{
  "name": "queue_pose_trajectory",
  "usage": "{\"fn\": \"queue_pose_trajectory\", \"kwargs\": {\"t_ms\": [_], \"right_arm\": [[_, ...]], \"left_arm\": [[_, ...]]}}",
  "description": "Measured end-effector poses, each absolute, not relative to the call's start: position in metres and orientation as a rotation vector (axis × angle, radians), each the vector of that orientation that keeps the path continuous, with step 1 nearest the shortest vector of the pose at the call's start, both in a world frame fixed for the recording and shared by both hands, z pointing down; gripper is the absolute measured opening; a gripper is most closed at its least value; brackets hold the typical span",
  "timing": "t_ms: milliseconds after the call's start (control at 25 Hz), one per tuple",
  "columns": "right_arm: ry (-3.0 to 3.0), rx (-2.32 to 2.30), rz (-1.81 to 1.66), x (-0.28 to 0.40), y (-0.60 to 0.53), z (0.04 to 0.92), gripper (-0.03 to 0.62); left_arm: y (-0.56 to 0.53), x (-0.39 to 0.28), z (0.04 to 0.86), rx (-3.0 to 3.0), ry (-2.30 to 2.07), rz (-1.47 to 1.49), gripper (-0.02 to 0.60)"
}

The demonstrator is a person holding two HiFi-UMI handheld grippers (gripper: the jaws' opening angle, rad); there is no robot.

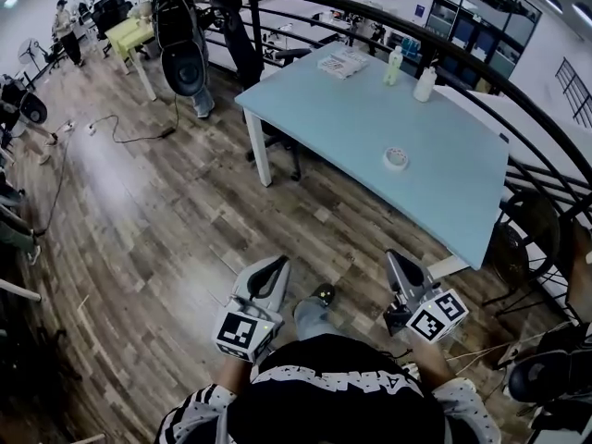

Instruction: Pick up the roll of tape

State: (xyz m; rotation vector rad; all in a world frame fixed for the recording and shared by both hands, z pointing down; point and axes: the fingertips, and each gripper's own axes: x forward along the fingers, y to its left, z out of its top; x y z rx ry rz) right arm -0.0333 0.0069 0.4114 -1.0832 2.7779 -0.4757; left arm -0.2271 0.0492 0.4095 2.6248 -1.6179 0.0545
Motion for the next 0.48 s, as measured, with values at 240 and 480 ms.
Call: {"fn": "queue_pose_trajectory", "kwargs": {"t_ms": [240,480], "right_arm": [[2.795,-0.998,-0.456,-0.064,-0.05,0.41,-0.001],[2.787,-0.975,-0.453,-0.075,-0.101,0.414,-0.001]], "left_arm": [[0.012,-0.259,0.409,2.59,-1.718,0.094,0.0],[-0.04,-0.269,0.401,2.602,-1.747,0.12,0.0]]}}
